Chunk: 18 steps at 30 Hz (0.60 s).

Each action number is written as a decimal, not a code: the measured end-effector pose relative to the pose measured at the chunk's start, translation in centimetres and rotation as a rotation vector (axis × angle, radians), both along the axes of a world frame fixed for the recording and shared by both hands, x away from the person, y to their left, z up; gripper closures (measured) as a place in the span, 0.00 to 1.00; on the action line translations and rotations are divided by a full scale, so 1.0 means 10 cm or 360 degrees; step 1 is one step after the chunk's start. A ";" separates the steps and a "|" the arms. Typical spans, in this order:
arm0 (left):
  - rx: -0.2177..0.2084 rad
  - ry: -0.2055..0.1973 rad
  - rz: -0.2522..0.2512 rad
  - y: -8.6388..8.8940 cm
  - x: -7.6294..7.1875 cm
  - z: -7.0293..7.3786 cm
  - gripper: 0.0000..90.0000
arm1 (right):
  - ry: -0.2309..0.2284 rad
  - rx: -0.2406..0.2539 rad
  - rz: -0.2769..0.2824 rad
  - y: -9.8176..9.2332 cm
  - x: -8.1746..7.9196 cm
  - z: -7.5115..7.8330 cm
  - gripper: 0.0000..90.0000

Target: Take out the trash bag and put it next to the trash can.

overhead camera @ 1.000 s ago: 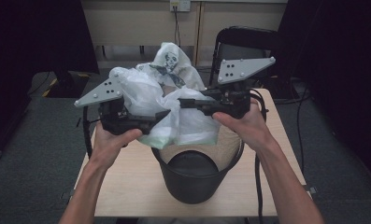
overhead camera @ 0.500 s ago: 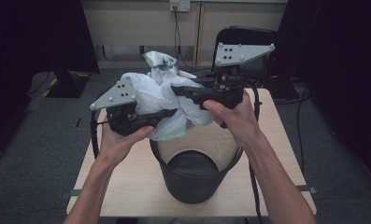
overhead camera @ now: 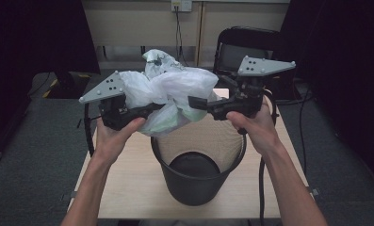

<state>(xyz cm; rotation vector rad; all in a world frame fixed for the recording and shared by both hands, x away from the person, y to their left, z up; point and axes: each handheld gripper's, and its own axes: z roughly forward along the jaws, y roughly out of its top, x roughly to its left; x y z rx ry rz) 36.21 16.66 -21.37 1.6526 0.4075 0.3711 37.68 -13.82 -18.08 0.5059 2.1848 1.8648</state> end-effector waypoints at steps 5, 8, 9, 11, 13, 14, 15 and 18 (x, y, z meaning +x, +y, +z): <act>0.0002 0.0000 -0.0005 0.00 0.04 0.05 0.92 | 0.0000 -0.0020 -0.0016 -0.07 0.01 -0.09 0.38; -0.0009 0.0010 -0.0003 0.00 0.06 0.06 0.92 | -0.0062 -0.0117 -0.0028 -0.04 -0.02 -0.16 0.54; -0.0016 0.0014 -0.0007 0.00 0.07 0.06 0.92 | -0.0055 -0.0127 -0.0025 -0.03 -0.02 -0.18 0.58; -0.0022 0.0012 -0.0001 0.00 0.09 0.07 0.92 | -0.0045 -0.0131 -0.0042 -0.01 0.00 -0.21 0.59; -0.0010 0.0004 0.0038 0.01 0.10 0.08 0.92 | -0.0028 -0.0099 -0.0060 -0.01 0.02 -0.23 0.50; -0.0007 0.0000 0.0054 0.01 0.11 0.09 0.92 | -0.0015 -0.0081 -0.0084 -0.01 0.03 -0.23 0.45; -0.0004 -0.0003 0.0061 0.03 0.12 0.09 0.92 | -0.0016 -0.0071 -0.0096 -0.02 0.03 -0.24 0.43; -0.0032 -0.0028 0.0096 0.10 0.16 0.12 0.92 | -0.0030 -0.0058 -0.0140 -0.08 0.02 -0.26 0.36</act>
